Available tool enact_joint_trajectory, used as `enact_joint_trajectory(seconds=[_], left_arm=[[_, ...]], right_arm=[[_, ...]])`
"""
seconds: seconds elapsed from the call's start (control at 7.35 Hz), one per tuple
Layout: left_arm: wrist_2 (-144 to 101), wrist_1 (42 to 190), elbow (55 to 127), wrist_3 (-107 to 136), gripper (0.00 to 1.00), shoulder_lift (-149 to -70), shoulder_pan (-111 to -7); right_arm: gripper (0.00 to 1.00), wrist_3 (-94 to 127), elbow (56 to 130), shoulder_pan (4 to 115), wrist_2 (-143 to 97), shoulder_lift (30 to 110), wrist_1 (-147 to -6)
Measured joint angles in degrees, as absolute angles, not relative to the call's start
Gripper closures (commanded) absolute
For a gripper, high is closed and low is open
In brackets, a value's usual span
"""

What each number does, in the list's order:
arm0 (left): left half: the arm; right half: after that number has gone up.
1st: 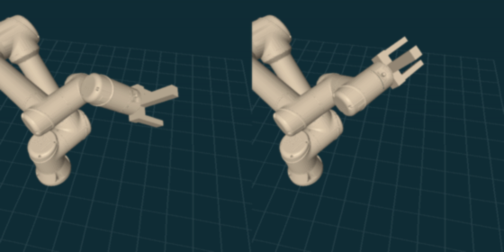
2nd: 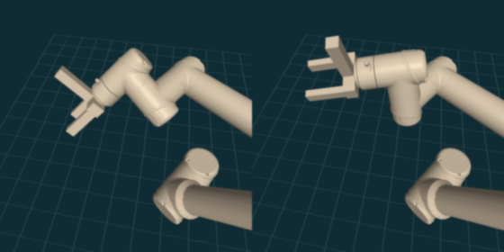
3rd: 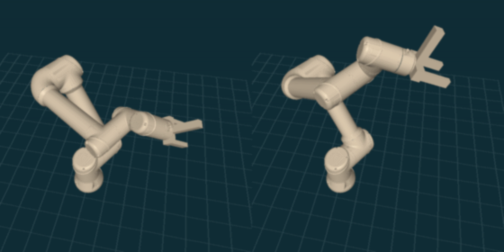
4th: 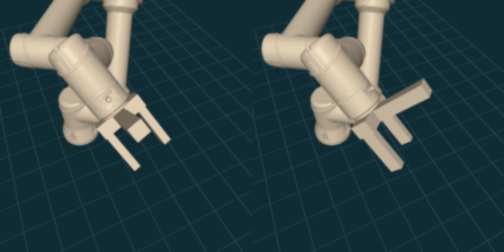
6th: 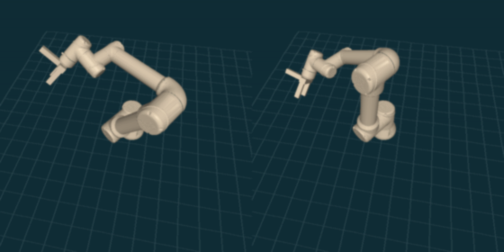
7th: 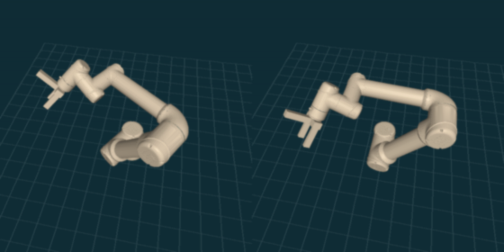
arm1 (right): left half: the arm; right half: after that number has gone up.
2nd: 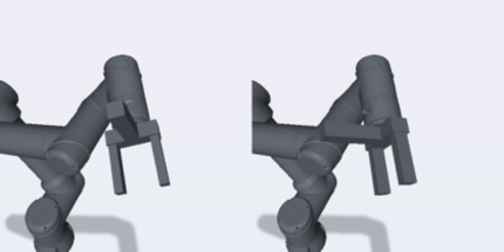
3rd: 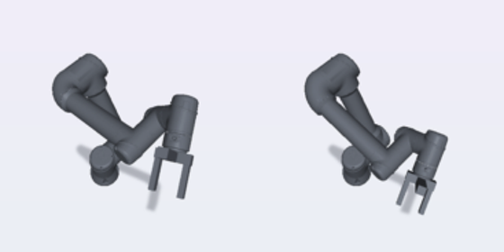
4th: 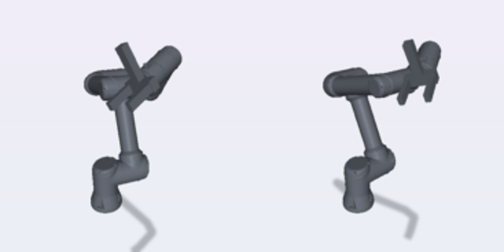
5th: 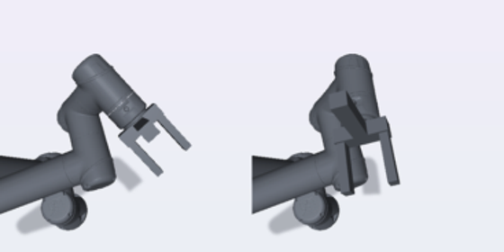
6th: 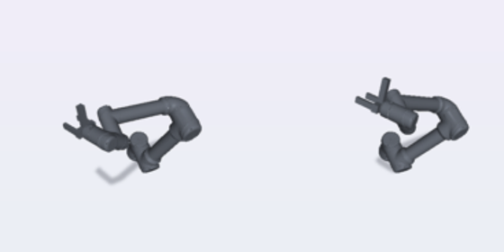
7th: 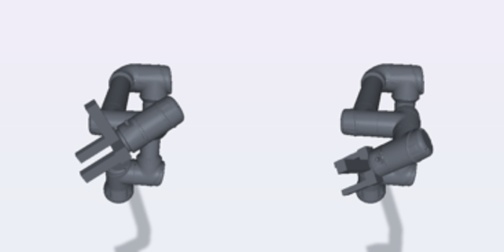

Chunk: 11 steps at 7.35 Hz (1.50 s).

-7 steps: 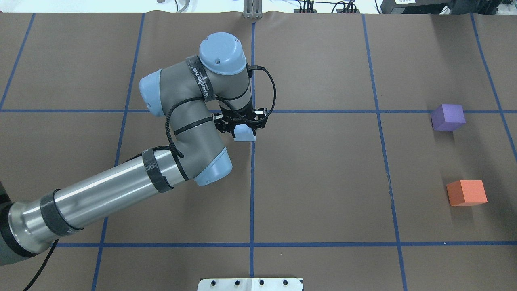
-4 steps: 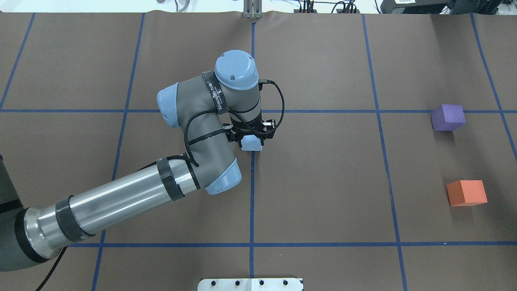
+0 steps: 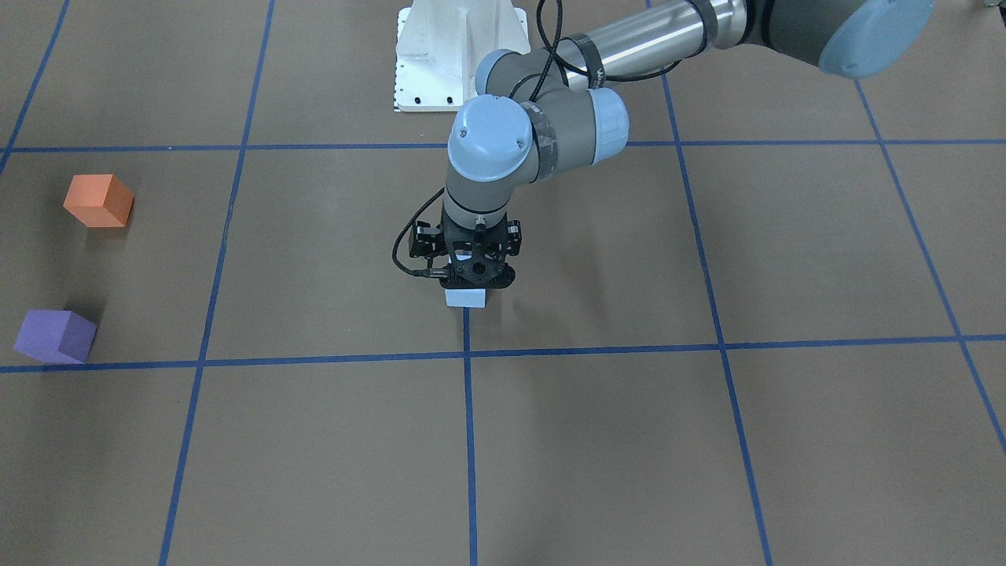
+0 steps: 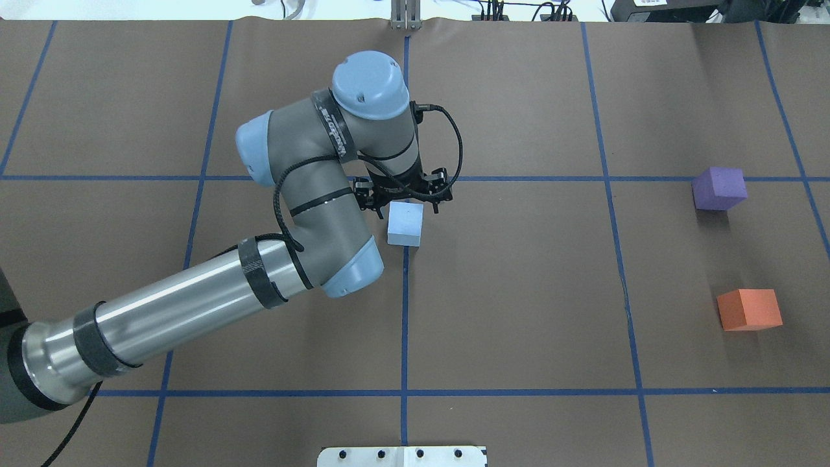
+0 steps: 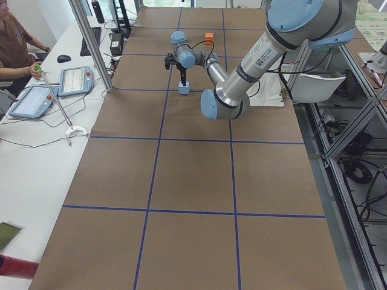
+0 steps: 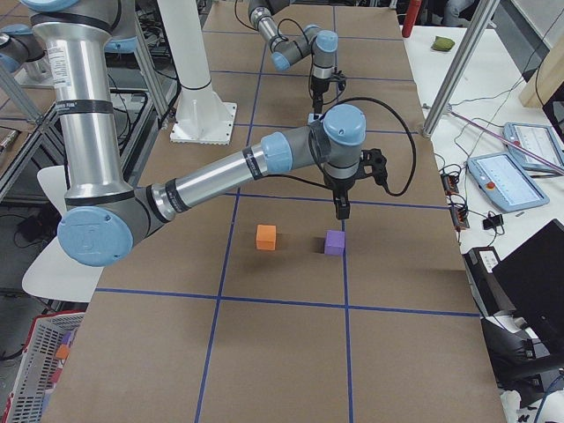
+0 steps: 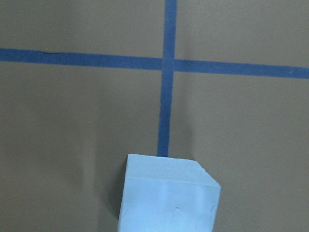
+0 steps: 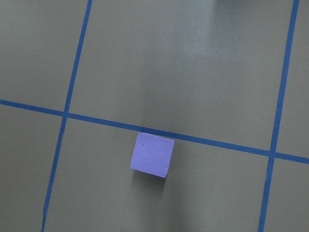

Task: Place blue block between orange and purple blocks
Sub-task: 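Open the left gripper and withdraw it while the right arm approaches, then lower the right gripper onto the light blue cube and close it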

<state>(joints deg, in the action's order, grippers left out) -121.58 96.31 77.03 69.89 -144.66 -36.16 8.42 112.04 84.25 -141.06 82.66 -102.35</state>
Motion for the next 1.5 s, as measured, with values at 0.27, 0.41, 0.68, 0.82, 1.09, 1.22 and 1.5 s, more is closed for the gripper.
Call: enact_joint_trajectory(seconds=[0.27, 0.41, 0.68, 0.82, 1.09, 1.22, 1.5], left_arm=[[-127.08, 94.16, 87.44, 68.36, 0.0, -137.92, -42.76], [-127.74, 93.66, 93.26, 64.87, 0.0, -132.22, -45.69], [-127.89, 93.23, 102.85, 54.09, 0.0, -118.95, -51.85], [-127.9, 93.19, 105.47, 48.14, 0.0, -113.16, -55.11], [-127.96, 93.22, 107.09, 36.96, 0.0, -104.92, -61.33], [-127.94, 93.24, 107.19, 31.5, 0.0, -101.8, -63.94], [-127.62, 93.27, 106.6, 23.23, 0.0, -98.34, -67.2]], right_arm=[[0.0, 18.48, 118.7, 77.16, -139.64, 73.24, -113.1], [0.0, 27.49, 120.2, 71.41, -137.58, 67.55, -115.55], [0.0, 46.81, 118.87, 55.59, -127.86, 55.55, -116.77], [0.0, 53.64, 115.65, 48.28, -122.44, 50.56, -116.26], [0.0, 63.49, 106.77, 39.27, -116.48, 46.1, -108.42], [0.0, 66.72, 102.02, 35.79, -113.16, 45.57, -103.26], [0.0, 70.22, 93.27, 31.89, -109.75, 44.89, -94.52]])
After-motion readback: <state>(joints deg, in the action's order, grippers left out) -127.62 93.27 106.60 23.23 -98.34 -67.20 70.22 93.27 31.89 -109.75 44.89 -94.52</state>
